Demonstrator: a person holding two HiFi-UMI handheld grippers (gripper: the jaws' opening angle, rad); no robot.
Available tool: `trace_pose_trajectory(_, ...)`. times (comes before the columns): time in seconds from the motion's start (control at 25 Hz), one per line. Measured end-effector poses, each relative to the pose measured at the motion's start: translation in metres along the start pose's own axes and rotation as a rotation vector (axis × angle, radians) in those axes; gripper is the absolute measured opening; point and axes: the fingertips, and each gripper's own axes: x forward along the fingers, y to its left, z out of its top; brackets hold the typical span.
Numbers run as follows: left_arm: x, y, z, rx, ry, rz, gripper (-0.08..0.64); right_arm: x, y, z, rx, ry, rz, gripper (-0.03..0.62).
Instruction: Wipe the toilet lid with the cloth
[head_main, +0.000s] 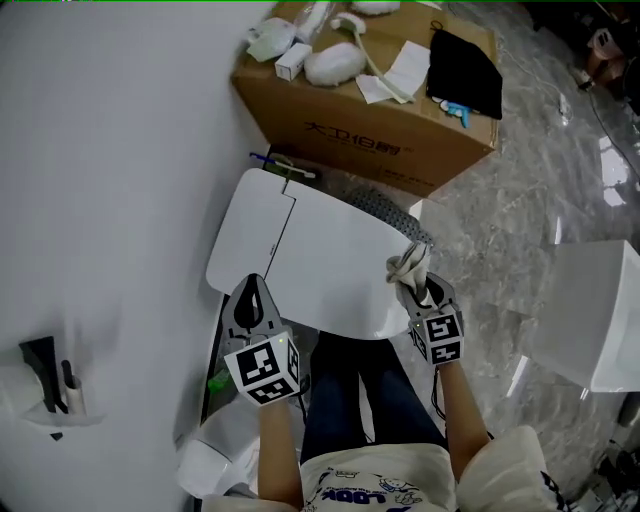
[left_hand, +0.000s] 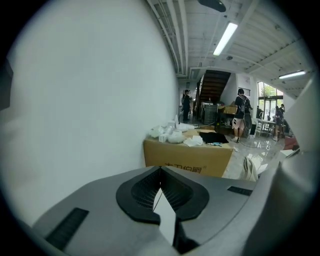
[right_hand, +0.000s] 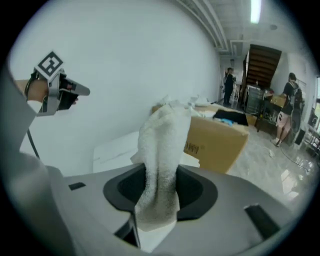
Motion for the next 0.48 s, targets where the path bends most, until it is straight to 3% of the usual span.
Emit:
trace_pose_trajectory(0.24, -0.053, 0.015, 0.094, -0.028, -0.132, 0.037, 0.003, -0.054, 0.018, 0.167, -0.016, -0.244, 0.003, 0.158)
trace_pose_trajectory(0.48, -0.116, 0.043, 0.175, -0.034, -0.287, 0.089, 0.003, -0.129, 0.06, 0.3, -0.057, -0.476, 0.02, 0.158)
